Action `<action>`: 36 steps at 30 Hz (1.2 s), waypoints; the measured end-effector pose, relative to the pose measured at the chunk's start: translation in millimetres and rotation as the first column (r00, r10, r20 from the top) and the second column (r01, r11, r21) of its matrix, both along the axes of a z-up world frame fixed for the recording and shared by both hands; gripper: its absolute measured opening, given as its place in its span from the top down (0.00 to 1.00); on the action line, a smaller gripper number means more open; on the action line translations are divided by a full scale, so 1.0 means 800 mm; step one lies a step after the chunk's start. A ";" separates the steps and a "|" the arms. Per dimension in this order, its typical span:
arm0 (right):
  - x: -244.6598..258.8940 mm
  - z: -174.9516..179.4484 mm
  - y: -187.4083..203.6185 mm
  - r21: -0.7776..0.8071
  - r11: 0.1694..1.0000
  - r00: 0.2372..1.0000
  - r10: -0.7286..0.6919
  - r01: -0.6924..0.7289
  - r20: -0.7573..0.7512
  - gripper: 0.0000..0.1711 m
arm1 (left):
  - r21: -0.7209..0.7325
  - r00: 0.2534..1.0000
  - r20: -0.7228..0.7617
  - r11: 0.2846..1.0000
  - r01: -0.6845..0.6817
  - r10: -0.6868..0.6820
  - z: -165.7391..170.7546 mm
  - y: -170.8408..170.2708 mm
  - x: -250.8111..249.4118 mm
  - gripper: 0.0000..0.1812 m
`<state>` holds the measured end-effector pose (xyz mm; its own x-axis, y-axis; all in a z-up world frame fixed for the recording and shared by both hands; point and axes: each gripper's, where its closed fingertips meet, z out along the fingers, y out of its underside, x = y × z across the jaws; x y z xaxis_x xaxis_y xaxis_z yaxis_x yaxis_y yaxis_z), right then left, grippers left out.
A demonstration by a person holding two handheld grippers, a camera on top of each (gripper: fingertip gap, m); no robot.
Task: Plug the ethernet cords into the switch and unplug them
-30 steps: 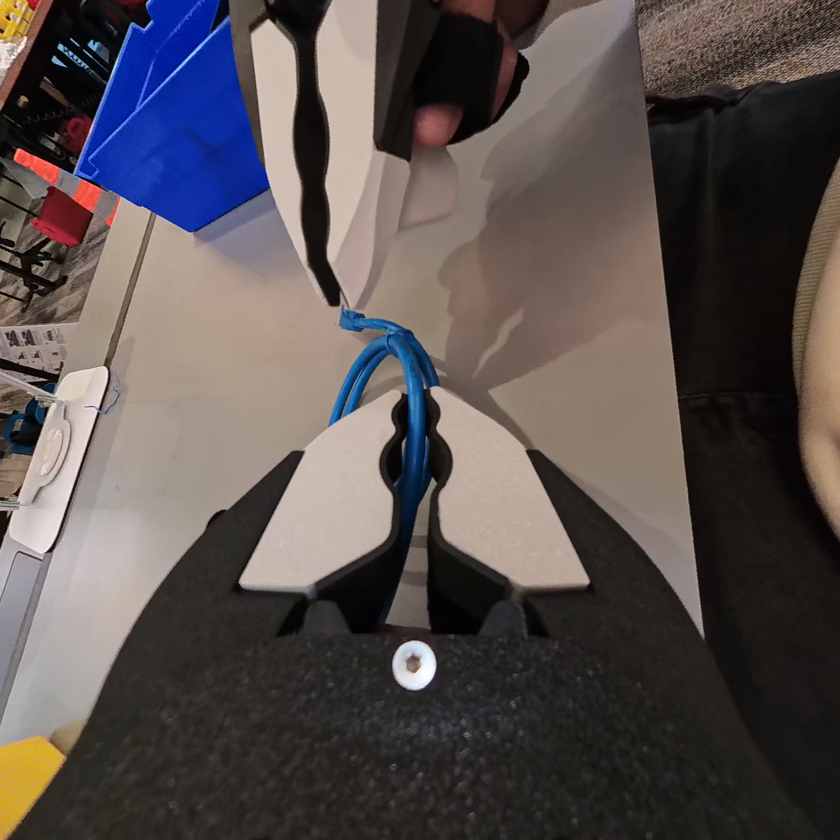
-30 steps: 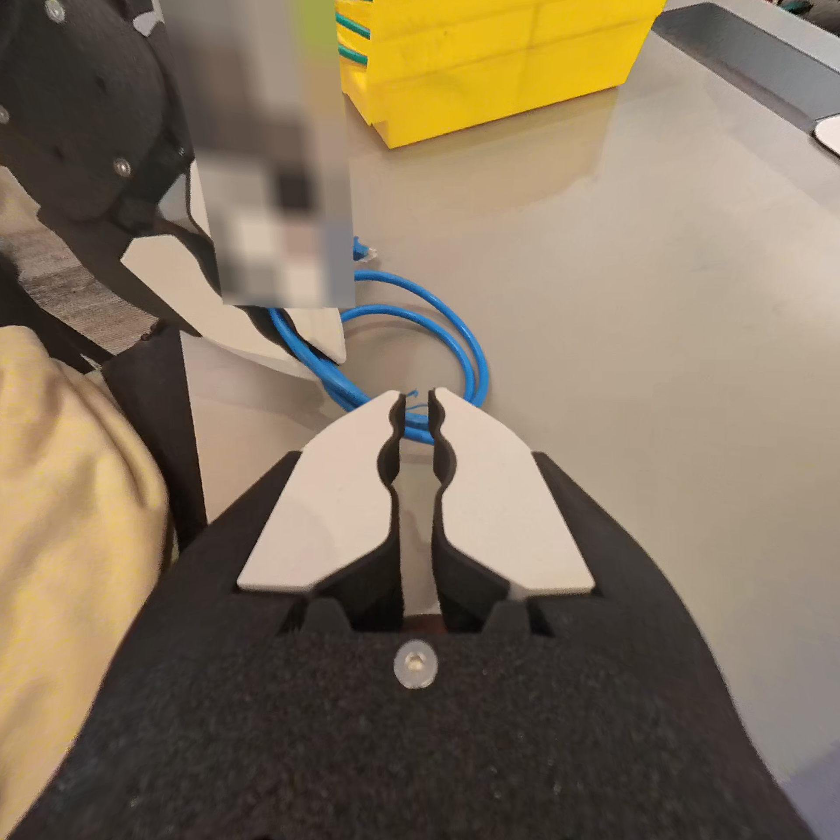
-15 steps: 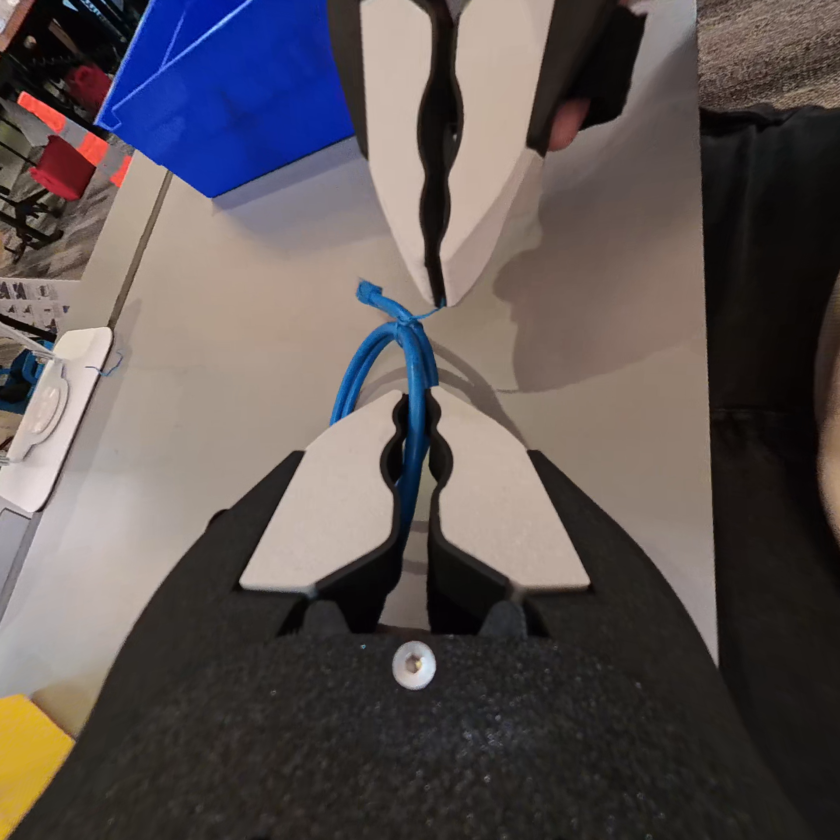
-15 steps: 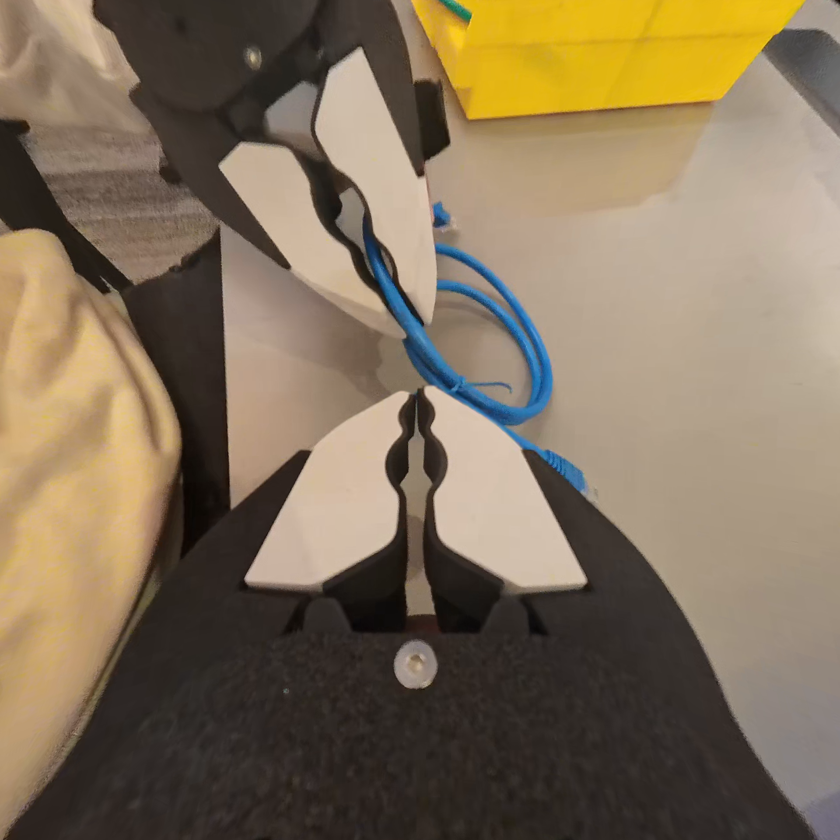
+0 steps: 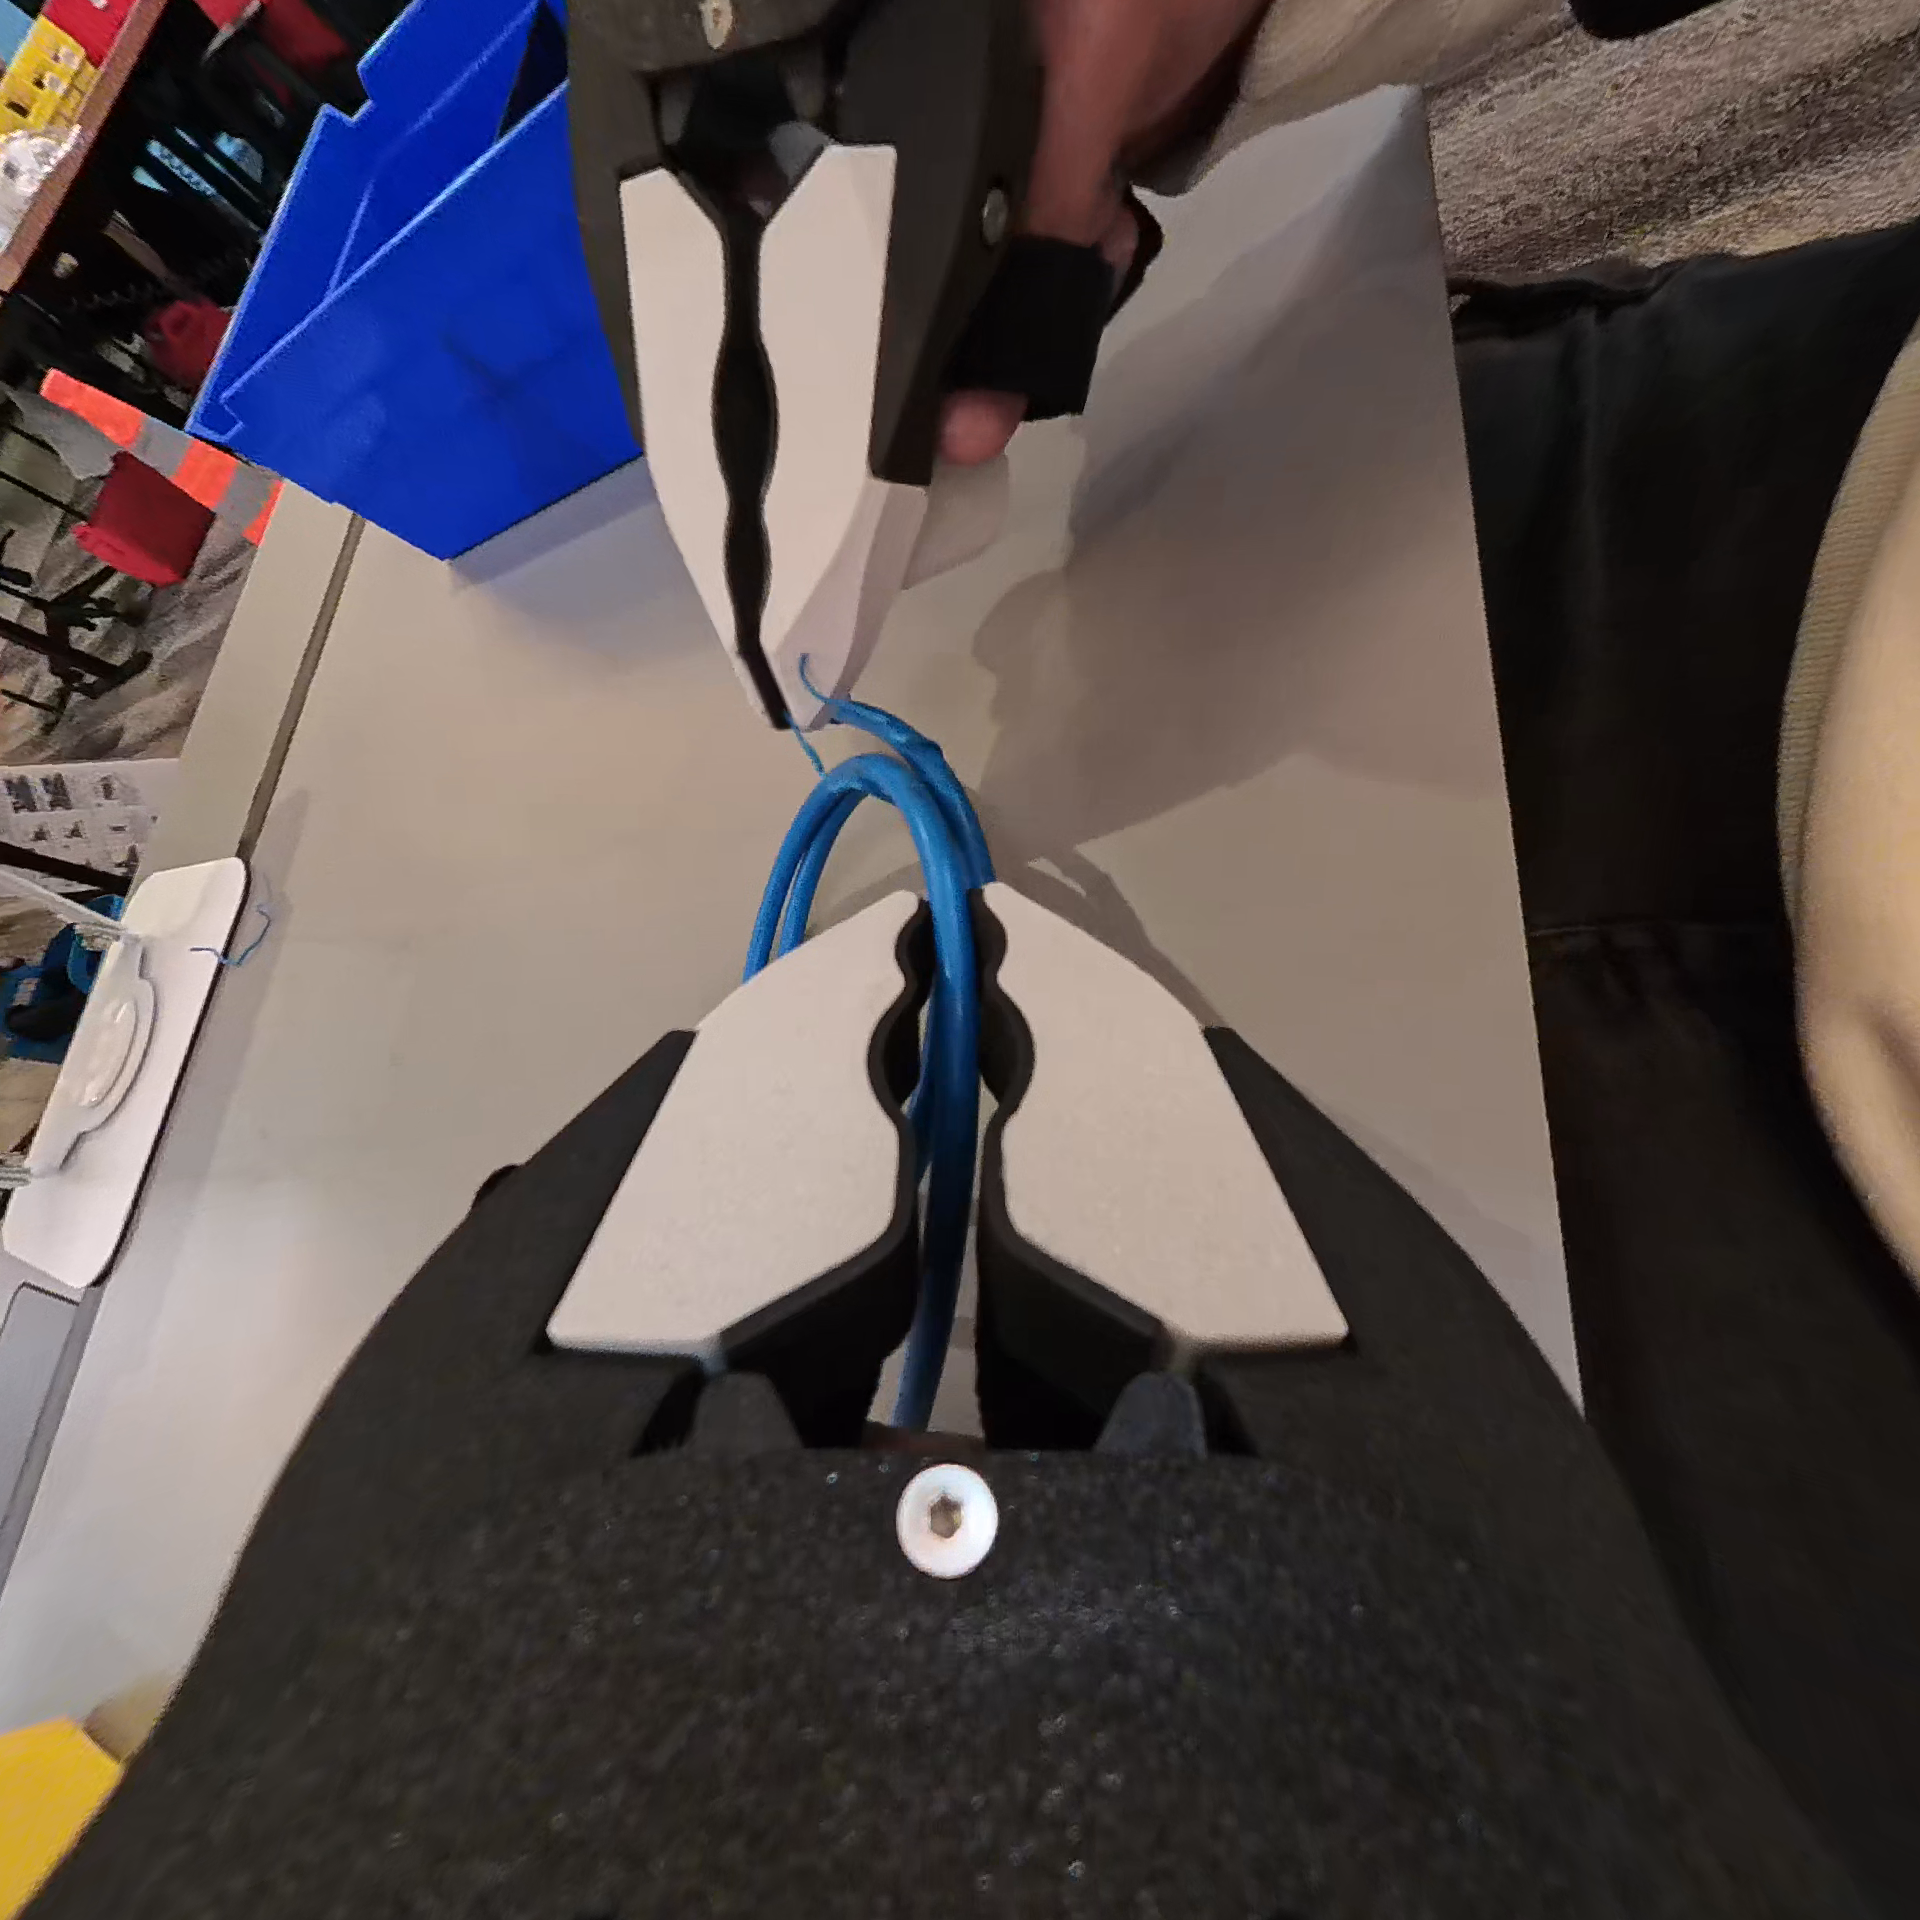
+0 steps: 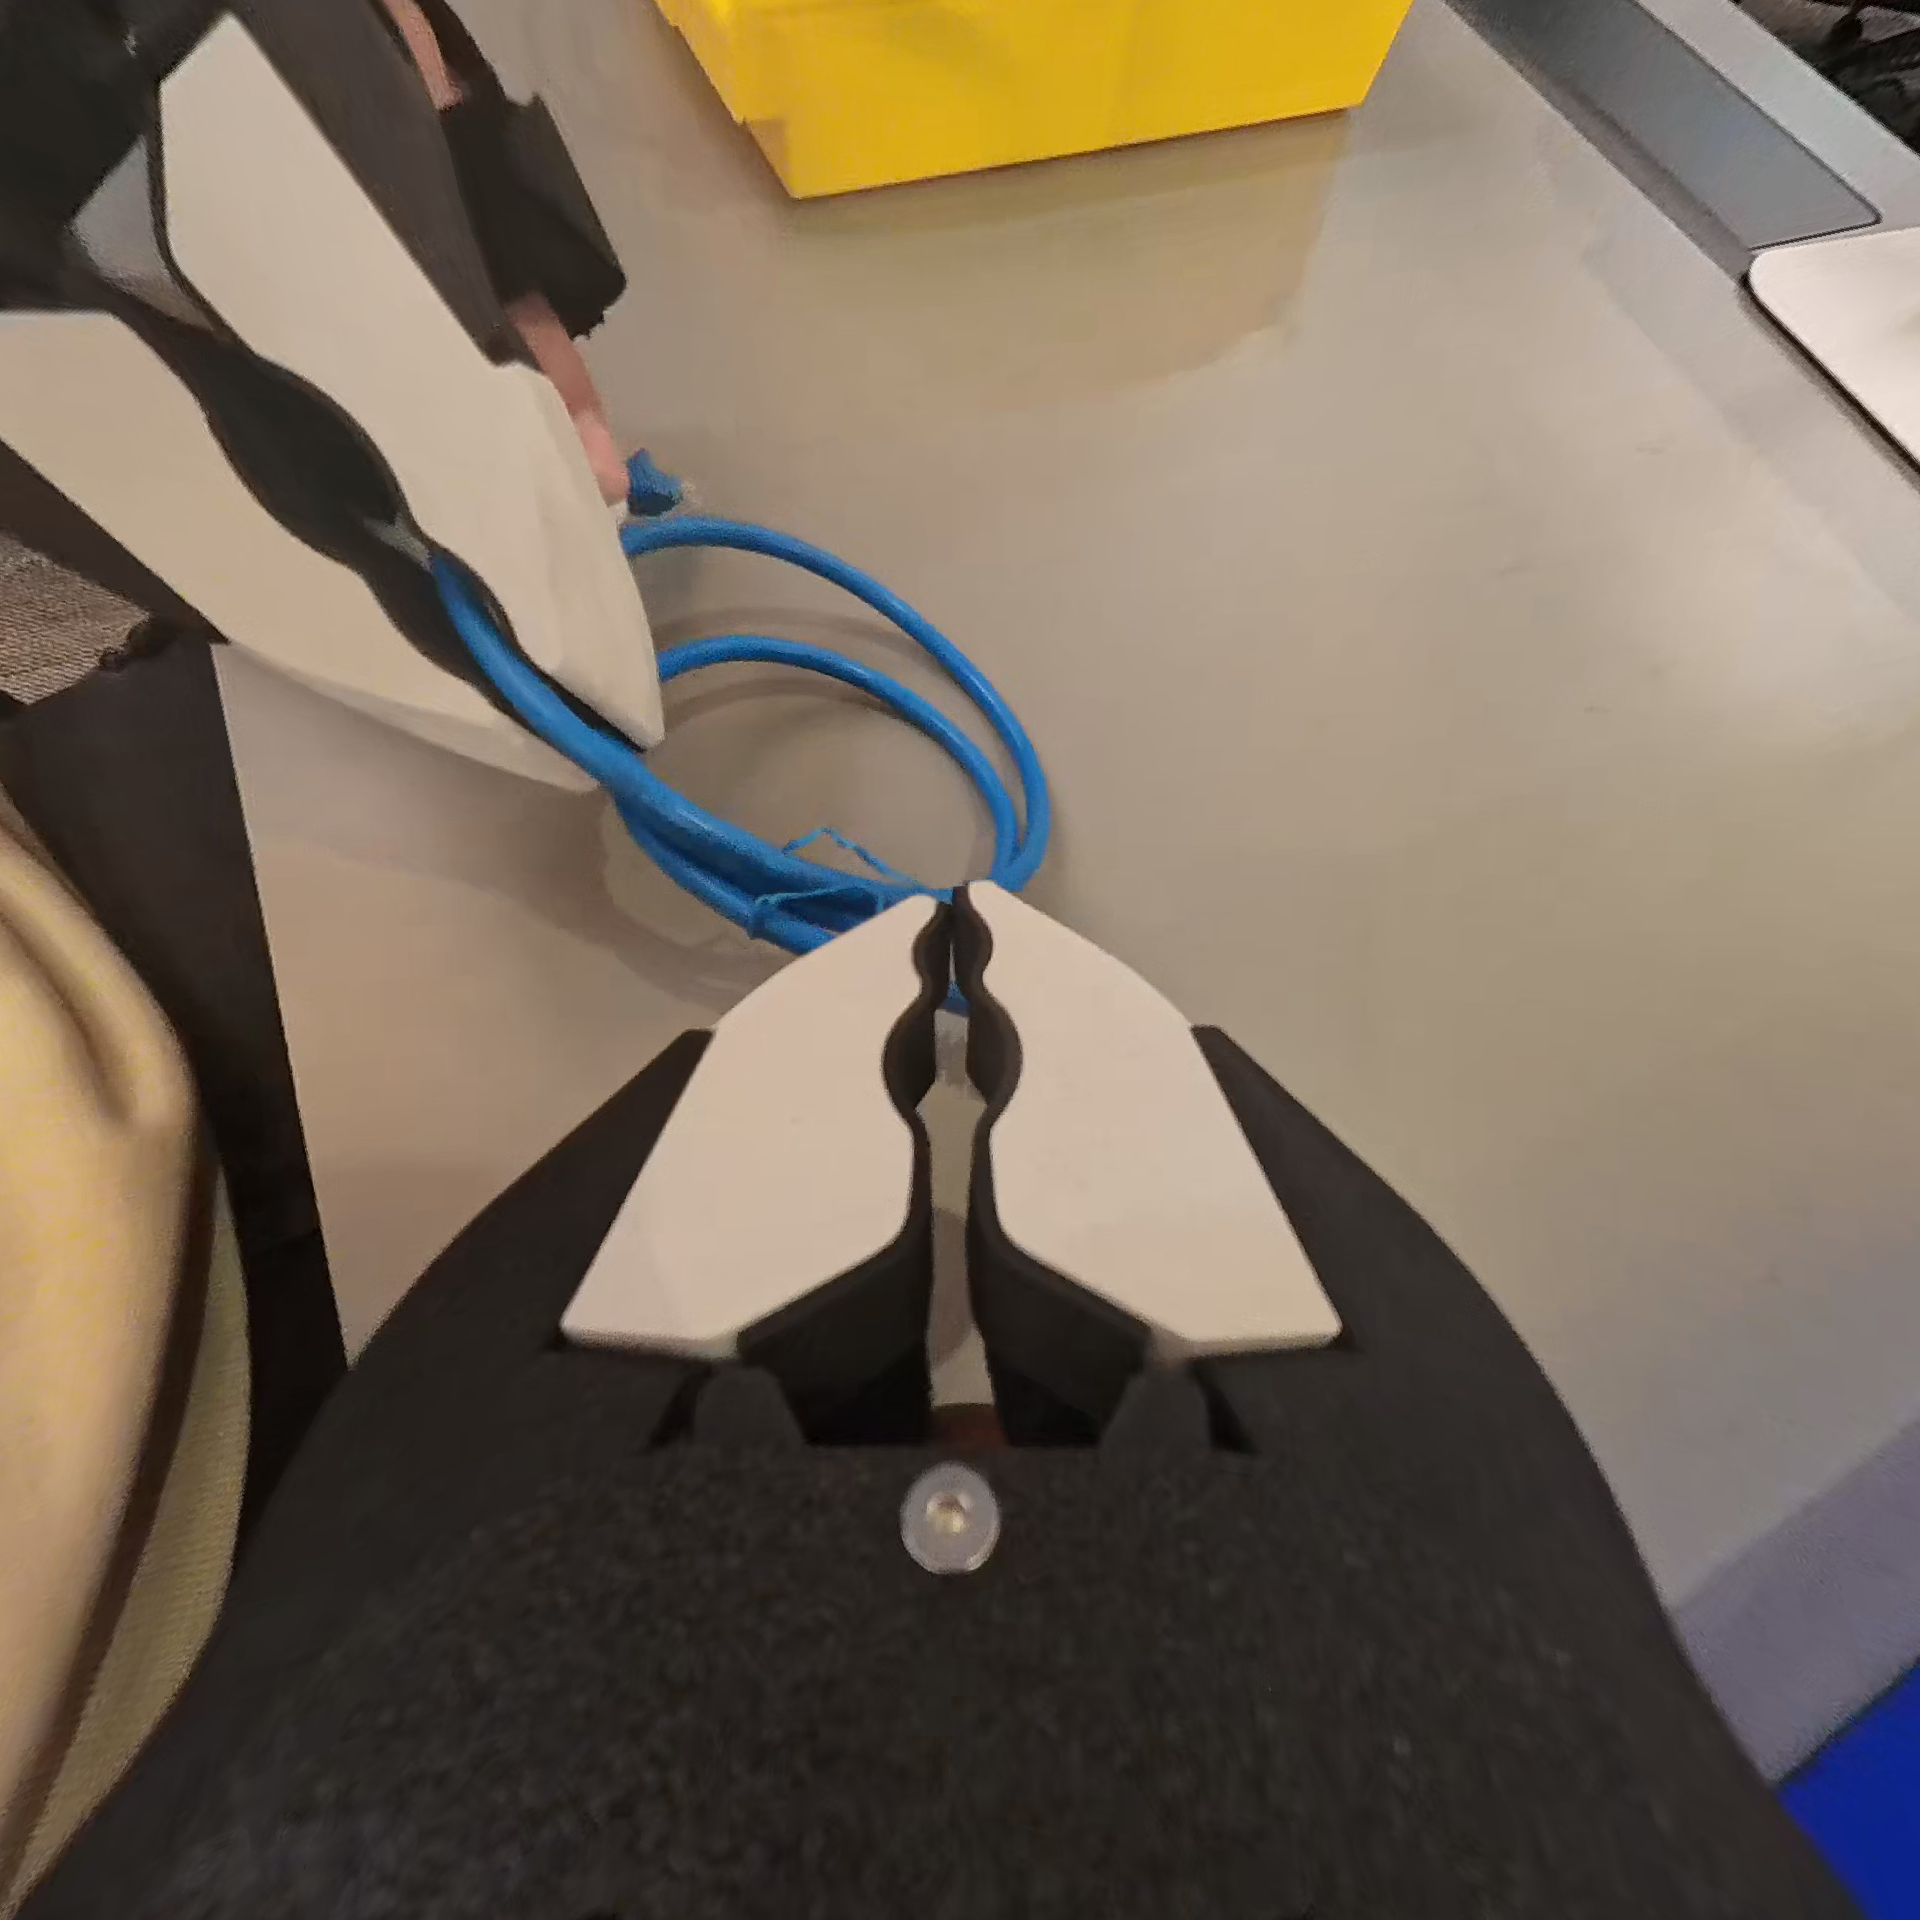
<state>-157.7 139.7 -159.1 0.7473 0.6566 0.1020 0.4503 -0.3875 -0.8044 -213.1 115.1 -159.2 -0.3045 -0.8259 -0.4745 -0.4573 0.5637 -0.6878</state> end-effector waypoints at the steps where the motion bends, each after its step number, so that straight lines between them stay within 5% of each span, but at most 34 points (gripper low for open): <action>1: -0.001 0.000 0.000 0.001 1.000 1.000 0.002 -0.002 -0.004 1.00 | 0.003 1.000 -0.002 1.000 0.002 -0.002 -0.001 0.000 0.000 0.97; 9: -0.025 0.021 -0.003 0.029 0.997 0.985 0.071 -0.067 -0.157 1.00 | 0.012 1.000 -0.006 1.000 0.014 -0.014 -0.001 -0.003 0.000 0.97; 13: -0.024 -0.008 0.004 -0.030 0.999 0.999 0.037 -0.038 -0.025 0.99 | 0.025 1.000 -0.010 1.000 0.013 -0.013 -0.002 -0.003 0.000 0.97; 21: -0.005 0.022 0.001 0.053 0.999 0.996 -0.007 0.011 -0.091 0.95 | 0.011 1.000 0.015 1.000 -0.028 0.028 0.005 0.012 -0.002 0.97; 36: -0.031 0.040 -0.028 0.093 0.983 0.973 0.169 -0.156 -0.157 0.92 | -0.007 0.998 0.022 0.999 -0.052 0.052 0.007 0.019 -0.002 0.97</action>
<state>-182.6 117.1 -127.3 0.6420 0.7654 0.0439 0.3614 -0.2517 -0.8978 -214.6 130.5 -153.4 -0.2507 -0.8436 -0.4749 -0.4705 0.5349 -0.7018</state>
